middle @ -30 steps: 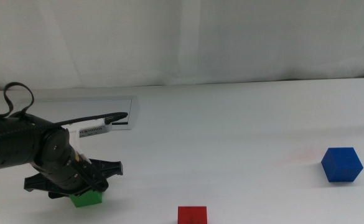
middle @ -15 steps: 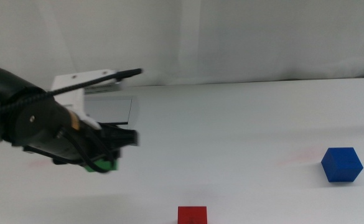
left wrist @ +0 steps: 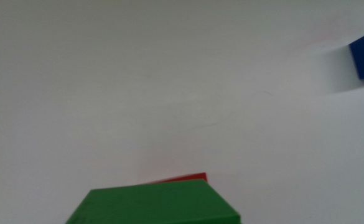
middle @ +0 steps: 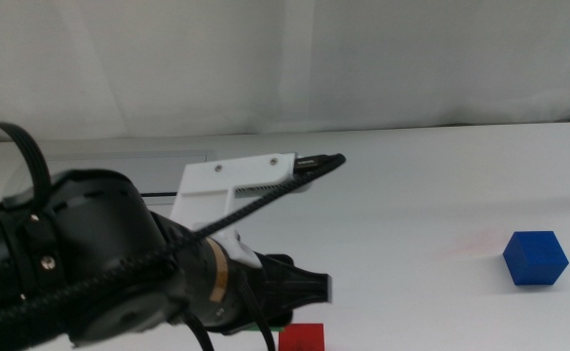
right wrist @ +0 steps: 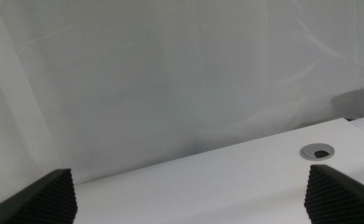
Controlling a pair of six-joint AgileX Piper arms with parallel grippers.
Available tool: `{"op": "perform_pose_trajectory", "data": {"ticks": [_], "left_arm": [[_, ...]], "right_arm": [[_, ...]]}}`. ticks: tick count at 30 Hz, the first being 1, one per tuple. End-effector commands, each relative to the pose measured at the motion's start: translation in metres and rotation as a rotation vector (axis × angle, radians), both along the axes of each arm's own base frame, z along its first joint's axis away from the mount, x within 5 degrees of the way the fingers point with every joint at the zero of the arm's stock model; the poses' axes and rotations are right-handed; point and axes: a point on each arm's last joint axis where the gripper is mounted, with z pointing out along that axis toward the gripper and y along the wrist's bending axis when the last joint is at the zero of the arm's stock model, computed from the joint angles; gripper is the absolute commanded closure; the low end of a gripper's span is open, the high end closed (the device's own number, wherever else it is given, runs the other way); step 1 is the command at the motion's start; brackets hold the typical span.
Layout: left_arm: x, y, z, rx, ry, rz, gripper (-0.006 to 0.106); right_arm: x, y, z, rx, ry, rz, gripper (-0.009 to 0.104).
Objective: Stack red cubes first, then green, then blue cubes in a specific spot.
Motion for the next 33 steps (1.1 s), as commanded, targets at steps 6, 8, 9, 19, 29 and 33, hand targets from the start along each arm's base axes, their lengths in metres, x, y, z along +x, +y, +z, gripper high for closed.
{"op": "perform_pose_trajectory", "data": {"ticks": [6,8,9,19,29,33], "left_arm": [[0.002,-0.023,-0.005,0.037,0.043,0.020,0.103],[0.007,-0.030,-0.005,0.059,0.049,0.011,0.103],[0.010,-0.033,-0.005,0.069,0.055,0.015,0.103],[0.014,-0.052,-0.026,0.124,0.155,0.012,0.103],[0.016,-0.058,-0.043,0.132,0.204,0.029,0.103],[0.016,-0.063,-0.051,0.117,0.227,0.041,0.103]], "right_arm": [[0.000,0.000,-0.001,-0.011,-0.001,-0.005,-0.008],[0.000,0.000,-0.001,-0.011,-0.001,-0.005,-0.008],[0.000,0.000,-0.001,-0.011,-0.001,-0.005,-0.008],[0.000,0.000,-0.001,-0.011,-0.001,-0.005,-0.008],[0.000,0.000,-0.001,-0.011,-0.001,-0.005,-0.008],[0.000,0.000,-0.001,-0.011,-0.001,-0.005,-0.008]]}}
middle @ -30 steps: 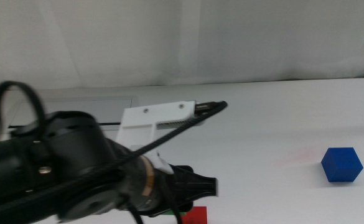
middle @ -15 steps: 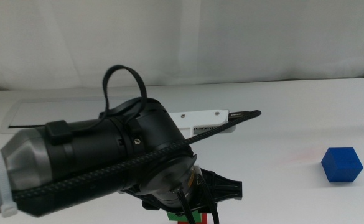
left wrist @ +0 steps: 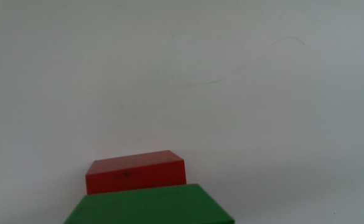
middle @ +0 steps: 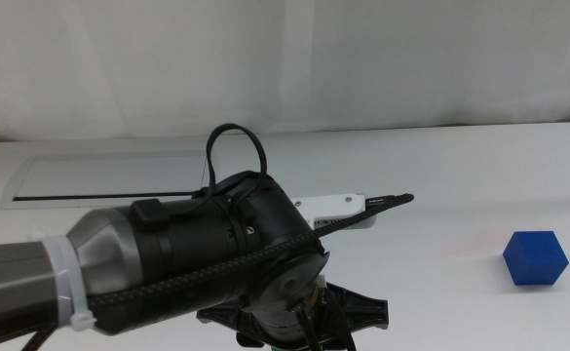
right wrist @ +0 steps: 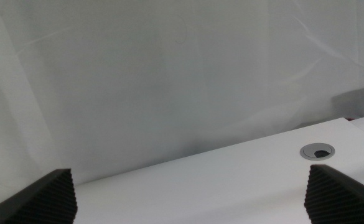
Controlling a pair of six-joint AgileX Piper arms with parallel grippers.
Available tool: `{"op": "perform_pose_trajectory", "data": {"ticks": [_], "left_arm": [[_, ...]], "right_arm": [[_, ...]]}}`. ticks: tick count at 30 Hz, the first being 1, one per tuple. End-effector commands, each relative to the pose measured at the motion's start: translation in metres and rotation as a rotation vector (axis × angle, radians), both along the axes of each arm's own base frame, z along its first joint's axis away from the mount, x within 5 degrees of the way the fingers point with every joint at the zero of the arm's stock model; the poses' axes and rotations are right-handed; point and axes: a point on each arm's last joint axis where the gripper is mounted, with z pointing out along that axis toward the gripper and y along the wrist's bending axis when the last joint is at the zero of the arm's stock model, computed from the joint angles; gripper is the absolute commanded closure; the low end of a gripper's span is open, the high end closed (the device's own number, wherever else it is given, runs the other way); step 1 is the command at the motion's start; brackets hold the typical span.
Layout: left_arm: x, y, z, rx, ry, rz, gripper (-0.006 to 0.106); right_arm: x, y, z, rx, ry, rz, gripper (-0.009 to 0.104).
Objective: Stack red cubes first, then green, then blue cubes in a specific spot.
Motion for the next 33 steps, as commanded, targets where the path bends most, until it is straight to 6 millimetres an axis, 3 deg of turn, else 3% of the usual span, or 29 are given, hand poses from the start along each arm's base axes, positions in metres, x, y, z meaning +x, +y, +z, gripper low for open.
{"op": "perform_pose_trajectory", "data": {"ticks": [1,13,30,33], "left_arm": [[-0.002,-0.004,-0.002,-0.013,0.019,0.021,0.103],[0.002,-0.007,-0.019,0.033,0.032,0.014,0.103],[0.004,-0.010,-0.022,0.017,0.025,0.032,0.103],[0.004,-0.010,-0.022,0.019,0.022,0.030,0.098]], "right_arm": [[0.000,0.000,-0.001,-0.013,-0.001,-0.005,-0.008],[0.000,0.000,-0.001,-0.013,-0.001,-0.005,-0.008],[0.000,-0.001,0.000,-0.013,-0.007,-0.008,-0.008],[0.000,-0.001,0.000,-0.013,-0.007,-0.008,-0.008]]}}
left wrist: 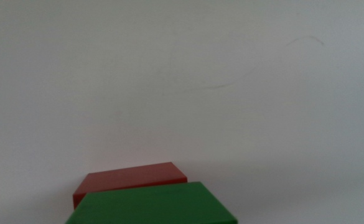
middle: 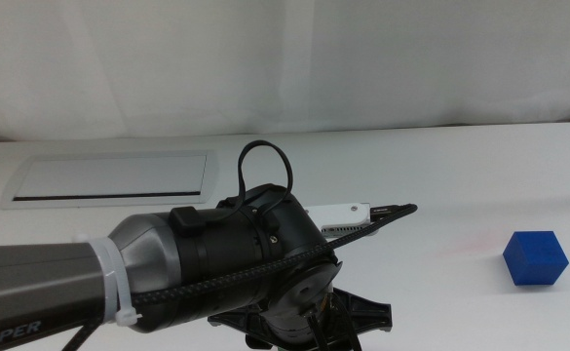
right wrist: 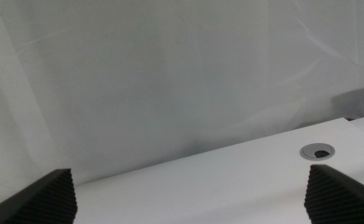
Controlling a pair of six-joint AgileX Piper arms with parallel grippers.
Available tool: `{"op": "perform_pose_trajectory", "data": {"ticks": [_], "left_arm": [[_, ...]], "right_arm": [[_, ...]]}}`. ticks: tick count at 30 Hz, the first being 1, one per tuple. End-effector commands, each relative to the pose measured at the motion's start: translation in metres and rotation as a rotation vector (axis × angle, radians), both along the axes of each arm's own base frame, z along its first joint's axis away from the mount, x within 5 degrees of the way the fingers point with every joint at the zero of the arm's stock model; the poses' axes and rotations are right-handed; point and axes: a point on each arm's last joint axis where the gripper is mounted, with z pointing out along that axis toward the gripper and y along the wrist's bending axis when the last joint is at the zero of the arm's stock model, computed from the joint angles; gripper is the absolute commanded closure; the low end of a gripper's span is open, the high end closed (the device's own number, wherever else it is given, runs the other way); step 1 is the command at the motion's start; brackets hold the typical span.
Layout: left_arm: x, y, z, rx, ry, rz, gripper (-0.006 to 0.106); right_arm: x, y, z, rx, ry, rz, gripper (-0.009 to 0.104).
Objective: Stack red cubes first, then green, then blue cubes in a specific spot.
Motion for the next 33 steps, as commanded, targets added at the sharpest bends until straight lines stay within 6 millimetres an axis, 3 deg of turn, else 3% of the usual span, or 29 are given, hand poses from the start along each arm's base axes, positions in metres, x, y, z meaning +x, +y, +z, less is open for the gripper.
{"op": "perform_pose_trajectory", "data": {"ticks": [1,3,4,5,10,12,23,29,33], "left_arm": [[-0.002,-0.002,-0.003,0.007,0.010,0.014,0.089],[-0.002,-0.002,-0.003,0.007,0.010,0.014,0.082],[-0.002,-0.002,-0.003,0.007,0.010,0.014,0.069],[-0.001,-0.001,-0.003,0.011,0.003,0.009,0.044],[-0.001,-0.001,-0.003,0.010,0.002,0.009,0.015],[-0.001,-0.001,-0.002,0.012,-0.001,0.007,0.008],[-0.001,0.002,0.007,0.027,-0.037,-0.071,0.009],[0.000,0.013,0.036,0.023,-0.151,-0.111,0.009],[-0.001,0.020,0.066,-0.024,-0.244,-0.159,0.009]], "right_arm": [[0.000,-0.001,0.000,-0.013,-0.007,-0.008,-0.008],[0.000,-0.001,0.000,-0.013,-0.007,-0.008,-0.008],[0.000,-0.001,0.000,-0.013,-0.007,-0.008,-0.008],[0.000,-0.001,0.000,-0.013,-0.007,-0.008,-0.008],[0.000,-0.001,0.000,-0.013,-0.007,-0.008,-0.008],[0.000,-0.001,0.000,-0.013,-0.007,-0.008,-0.008],[0.000,-0.001,0.000,-0.013,-0.007,-0.008,-0.008],[0.000,-0.001,0.000,-0.013,-0.007,-0.008,-0.008],[0.000,-0.001,0.000,-0.013,-0.007,-0.008,-0.008]]}}
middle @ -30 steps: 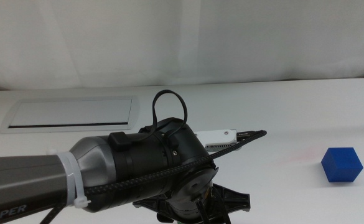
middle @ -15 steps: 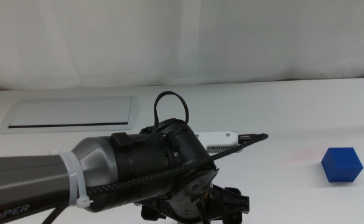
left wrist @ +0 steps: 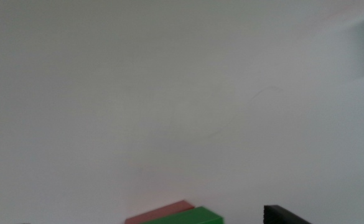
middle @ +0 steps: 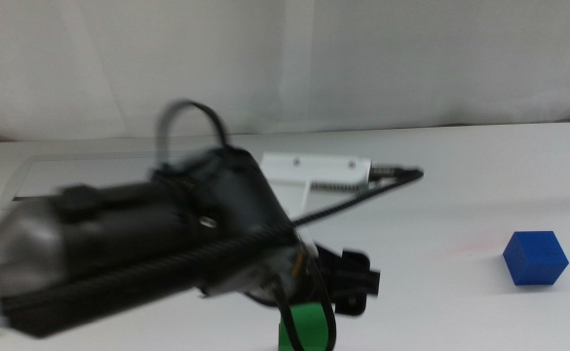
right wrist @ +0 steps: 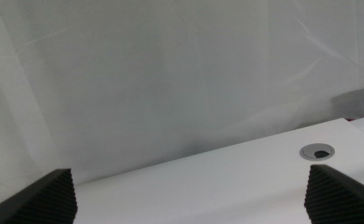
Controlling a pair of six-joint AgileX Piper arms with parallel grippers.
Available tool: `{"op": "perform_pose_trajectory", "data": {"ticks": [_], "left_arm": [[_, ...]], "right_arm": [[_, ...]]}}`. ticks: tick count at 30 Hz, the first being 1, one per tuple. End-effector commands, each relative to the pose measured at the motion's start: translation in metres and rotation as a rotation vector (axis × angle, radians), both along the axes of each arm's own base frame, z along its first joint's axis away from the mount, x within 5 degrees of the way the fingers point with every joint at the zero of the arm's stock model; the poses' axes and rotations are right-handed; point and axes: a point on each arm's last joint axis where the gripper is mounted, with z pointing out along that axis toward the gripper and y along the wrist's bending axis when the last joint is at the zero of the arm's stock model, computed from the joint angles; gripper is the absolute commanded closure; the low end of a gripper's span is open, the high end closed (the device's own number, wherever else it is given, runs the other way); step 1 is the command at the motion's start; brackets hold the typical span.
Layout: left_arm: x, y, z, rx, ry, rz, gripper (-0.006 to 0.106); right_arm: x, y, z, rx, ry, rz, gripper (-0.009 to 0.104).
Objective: Stack red cubes first, then green, then blue cubes in a specific spot.
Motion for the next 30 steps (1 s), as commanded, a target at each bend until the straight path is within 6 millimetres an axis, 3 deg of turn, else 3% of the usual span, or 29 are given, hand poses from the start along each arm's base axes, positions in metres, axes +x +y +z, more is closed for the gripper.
{"op": "perform_pose_trajectory", "data": {"ticks": [1,7,11,12,22,30], "left_arm": [[-0.003,0.003,0.024,-0.036,-0.062,-0.037,0.009],[0.000,0.007,0.078,-0.131,-0.234,-0.128,0.009],[0.010,0.025,0.101,-0.156,-0.296,-0.106,0.009],[0.017,0.039,0.108,-0.159,-0.316,-0.067,0.009],[0.045,0.119,0.128,-0.036,-0.365,0.092,0.009],[0.038,0.162,0.139,0.012,-0.387,0.144,0.009]], "right_arm": [[0.000,-0.001,0.000,-0.011,-0.007,-0.008,-0.008],[0.000,-0.001,0.000,-0.011,-0.007,-0.008,-0.008],[0.000,-0.001,0.000,-0.011,-0.007,-0.008,-0.008],[0.000,-0.001,0.000,-0.011,-0.007,-0.008,-0.008],[0.000,-0.001,0.000,-0.011,-0.009,-0.009,-0.008],[0.000,-0.001,0.000,-0.003,-0.008,-0.009,-0.008]]}}
